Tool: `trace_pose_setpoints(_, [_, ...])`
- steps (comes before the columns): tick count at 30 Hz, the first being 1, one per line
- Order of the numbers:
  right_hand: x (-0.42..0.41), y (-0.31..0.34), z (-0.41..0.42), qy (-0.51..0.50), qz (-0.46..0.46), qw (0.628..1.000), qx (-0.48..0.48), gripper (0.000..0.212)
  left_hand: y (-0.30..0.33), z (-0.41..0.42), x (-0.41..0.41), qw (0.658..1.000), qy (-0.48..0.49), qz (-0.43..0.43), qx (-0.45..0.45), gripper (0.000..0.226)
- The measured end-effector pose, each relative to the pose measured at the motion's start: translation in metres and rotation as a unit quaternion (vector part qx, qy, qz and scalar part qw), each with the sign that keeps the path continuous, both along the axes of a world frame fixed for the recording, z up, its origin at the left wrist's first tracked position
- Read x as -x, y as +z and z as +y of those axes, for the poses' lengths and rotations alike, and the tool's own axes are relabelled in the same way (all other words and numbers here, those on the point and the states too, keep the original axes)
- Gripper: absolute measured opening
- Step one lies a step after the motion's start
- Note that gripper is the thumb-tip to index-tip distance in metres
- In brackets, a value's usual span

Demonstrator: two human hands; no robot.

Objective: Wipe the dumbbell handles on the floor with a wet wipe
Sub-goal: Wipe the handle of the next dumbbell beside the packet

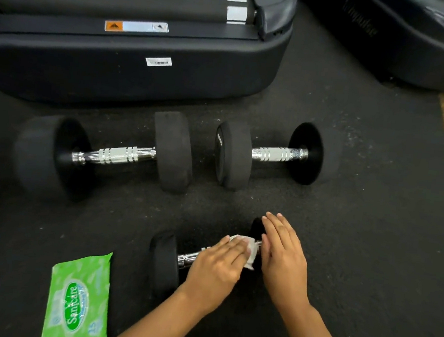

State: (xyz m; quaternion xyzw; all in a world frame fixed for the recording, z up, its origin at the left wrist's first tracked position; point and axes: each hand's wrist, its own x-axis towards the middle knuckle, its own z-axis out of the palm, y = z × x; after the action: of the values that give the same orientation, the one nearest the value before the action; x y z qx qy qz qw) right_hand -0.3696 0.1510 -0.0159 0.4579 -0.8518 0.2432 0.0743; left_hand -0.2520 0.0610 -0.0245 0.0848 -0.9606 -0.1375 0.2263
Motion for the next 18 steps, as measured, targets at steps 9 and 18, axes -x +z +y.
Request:
trace_pose_setpoints(9, [0.0,0.006,0.0,0.01,-0.029,0.999,-0.028,0.042,0.004,-0.003,0.001,0.999,-0.01,-0.038,-0.025,0.043])
trace_pose_setpoints(18, [-0.016,0.037,0.007,0.163,-0.059,0.985,0.009,0.031,0.048,-0.027,-0.017,0.99,0.092,0.003,-0.109,0.027])
